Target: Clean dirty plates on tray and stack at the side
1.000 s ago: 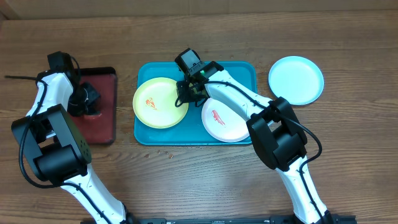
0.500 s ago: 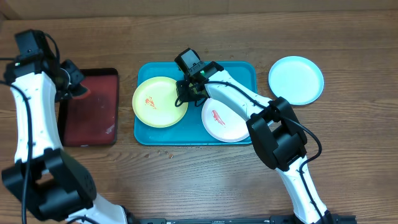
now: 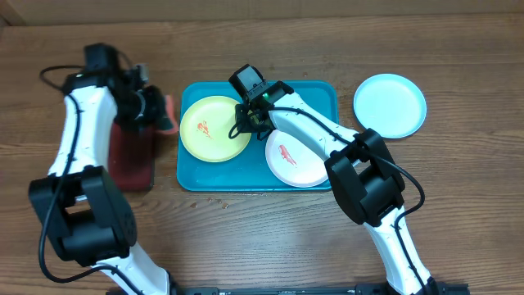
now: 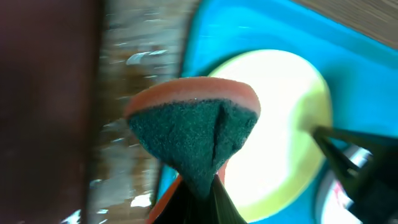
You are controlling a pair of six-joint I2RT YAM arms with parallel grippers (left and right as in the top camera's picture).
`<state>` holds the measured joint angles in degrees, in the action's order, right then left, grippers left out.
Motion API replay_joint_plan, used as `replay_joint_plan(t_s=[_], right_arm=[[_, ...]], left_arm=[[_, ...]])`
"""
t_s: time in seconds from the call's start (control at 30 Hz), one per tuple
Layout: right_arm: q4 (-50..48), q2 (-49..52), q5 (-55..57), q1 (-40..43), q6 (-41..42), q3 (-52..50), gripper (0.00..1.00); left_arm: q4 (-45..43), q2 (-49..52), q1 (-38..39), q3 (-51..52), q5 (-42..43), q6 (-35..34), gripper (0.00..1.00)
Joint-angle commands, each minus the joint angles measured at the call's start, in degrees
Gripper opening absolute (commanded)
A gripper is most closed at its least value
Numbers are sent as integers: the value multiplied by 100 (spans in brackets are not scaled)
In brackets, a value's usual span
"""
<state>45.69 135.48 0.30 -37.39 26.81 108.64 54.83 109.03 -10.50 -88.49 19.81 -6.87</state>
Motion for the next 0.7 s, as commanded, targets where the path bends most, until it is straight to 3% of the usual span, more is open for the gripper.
replay_joint_plan(t_s=[0.0,0.23,0.4,0.53,0.67], right_arm=[[116,94,501,39,-310,-155,5],[271,94,525,55,-330,-155,8],[310,94,350,120,-520,-153,4],[313,94,258,118,-603,-153,4],[313,94,258,118,-590,-153,4]], left_arm=[[-48,-92,275,-48,299,269,4],[-55,-55,855,-37,-365,-450,4],[-446,-52,1329,201,-391,-570,4],[-896,11,1648,505,-984,-1327,4],[-1283,177,1799,780,-1058,-1467,4]])
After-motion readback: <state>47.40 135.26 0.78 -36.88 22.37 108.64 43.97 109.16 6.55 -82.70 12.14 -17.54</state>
